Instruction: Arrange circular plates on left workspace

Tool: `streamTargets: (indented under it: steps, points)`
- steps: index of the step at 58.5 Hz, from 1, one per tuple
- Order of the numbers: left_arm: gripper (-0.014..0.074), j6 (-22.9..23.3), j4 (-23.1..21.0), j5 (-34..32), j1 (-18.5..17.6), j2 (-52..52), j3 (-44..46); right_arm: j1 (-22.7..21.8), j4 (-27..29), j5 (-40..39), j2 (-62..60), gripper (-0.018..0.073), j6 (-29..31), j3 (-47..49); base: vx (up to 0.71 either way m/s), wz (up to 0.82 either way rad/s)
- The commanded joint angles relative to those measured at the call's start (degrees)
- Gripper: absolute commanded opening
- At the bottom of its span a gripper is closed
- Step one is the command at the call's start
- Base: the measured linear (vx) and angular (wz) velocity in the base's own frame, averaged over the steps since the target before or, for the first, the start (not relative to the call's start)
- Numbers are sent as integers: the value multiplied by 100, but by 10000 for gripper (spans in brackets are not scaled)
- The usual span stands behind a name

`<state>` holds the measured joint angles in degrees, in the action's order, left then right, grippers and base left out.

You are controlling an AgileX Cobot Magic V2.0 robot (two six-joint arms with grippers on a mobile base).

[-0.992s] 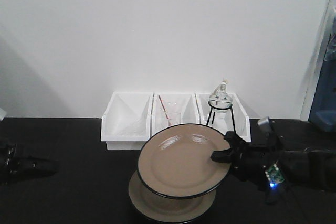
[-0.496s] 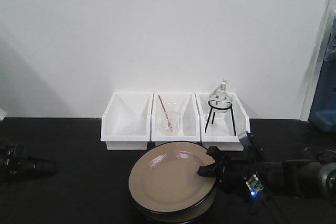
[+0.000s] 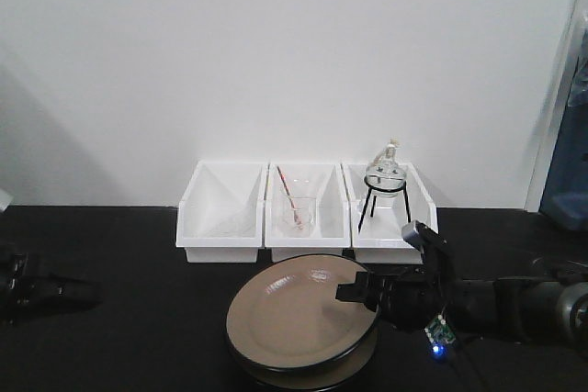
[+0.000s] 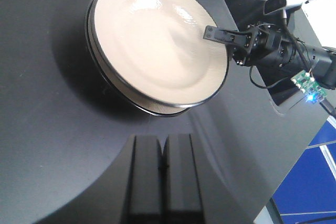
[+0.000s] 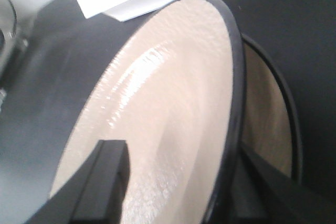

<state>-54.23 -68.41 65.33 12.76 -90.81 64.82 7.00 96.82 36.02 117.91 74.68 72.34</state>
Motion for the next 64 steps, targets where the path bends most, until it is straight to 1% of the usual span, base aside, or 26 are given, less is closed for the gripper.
streamTargets:
  steps: [1, 5, 15, 21, 30, 34, 37, 41, 45, 49, 52, 58, 60, 64]
  points:
    - [-3, -11, -428, 133, -14, 243, 130, 8, 246, 101, -384, 449, 908, 187, 0, 0]
    - [-3, -11, -400, 133, -14, 243, 130, 8, 240, -144, -423, 449, 1445, 187, 0, 0]
    - [-3, -11, -370, 175, -14, 243, 130, 8, 245, -1103, -608, 449, 2406, 187, 0, 0]
    - [-3, 3, -280, 185, -14, 243, 130, 2, 245, -1620, -776, 449, 2596, 187, 0, 0]
    - [-3, 24, -160, 204, -14, 243, 130, 2, 245, -2123, -1082, 440, 2642, 182, 0, 0]
    - [-3, 52, -126, 241, -14, 243, 130, 2, 245, -2317, -1303, 405, 2642, 154, 0, 0]
    - [-3, 95, -126, 290, -14, 243, 130, 2, 238, -2459, -1481, 363, 2614, 154, 0, 0]
    - [-3, 259, -126, 350, -14, 243, 130, 2, 238, -2643, -1800, 279, 2587, 154, 0, 0]
    - [-3, 616, 10, 371, -14, 237, 130, 2, 238, -2824, -2169, 175, 2587, 154, 0, 0]
    - [-1, 1127, 345, 356, -14, 217, 130, 8, 238, -2930, -2565, 63, 2587, 154, 0, 0]
    - [-1, 1520, 792, 341, -14, 177, 130, 8, 233, -2943, -2890, -15, 2587, 154, 0, 0]
    - [-1, 2195, 1892, 258, -14, 97, 130, 8, 238, -2943, -3476, -11, 2558, 150, 0, 0]
    - [-1, 2441, 2444, 142, -14, 80, 130, 8, 238, -2943, -3716, -9, 2490, 111, 0, 0]
    - [-1, 3073, 3538, -254, -14, 42, 130, 8, 243, -2943, -4145, -7, 2349, -52, 0, 0]
